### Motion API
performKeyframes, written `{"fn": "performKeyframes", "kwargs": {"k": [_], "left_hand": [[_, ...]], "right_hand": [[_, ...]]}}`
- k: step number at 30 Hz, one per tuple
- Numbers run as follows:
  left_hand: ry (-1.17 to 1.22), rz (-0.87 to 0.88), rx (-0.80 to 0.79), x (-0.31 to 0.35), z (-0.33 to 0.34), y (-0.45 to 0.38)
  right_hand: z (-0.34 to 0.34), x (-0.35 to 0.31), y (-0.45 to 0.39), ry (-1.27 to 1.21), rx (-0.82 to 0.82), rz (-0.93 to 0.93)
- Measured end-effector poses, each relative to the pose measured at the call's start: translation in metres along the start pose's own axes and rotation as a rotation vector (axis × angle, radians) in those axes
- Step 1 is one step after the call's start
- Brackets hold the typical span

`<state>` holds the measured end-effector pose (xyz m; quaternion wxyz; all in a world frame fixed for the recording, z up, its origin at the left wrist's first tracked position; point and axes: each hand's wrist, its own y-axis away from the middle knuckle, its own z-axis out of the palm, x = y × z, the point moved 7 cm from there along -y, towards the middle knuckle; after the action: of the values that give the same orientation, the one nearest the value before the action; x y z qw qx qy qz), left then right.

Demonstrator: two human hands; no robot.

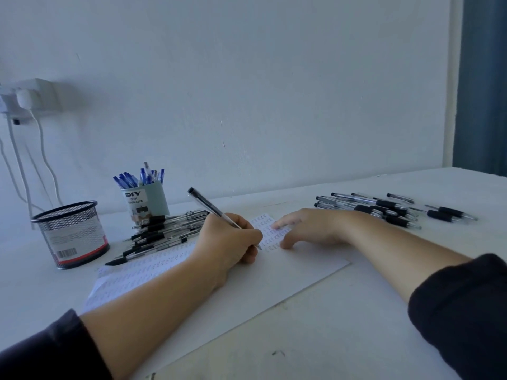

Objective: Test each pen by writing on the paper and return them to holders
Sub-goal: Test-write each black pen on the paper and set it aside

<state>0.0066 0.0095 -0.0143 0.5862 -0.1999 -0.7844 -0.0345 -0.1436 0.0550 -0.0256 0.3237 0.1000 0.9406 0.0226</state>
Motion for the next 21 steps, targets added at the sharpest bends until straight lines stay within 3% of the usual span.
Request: {"fn": "performKeyframes", "kwargs": {"k": [21], "left_hand": [[-0.070,0.031,0.015,-0.0002,0.0018,-0.0015]], "right_hand": [[-0.0008,-0.0012,-0.0001,0.021,0.006,-0.008]]}}
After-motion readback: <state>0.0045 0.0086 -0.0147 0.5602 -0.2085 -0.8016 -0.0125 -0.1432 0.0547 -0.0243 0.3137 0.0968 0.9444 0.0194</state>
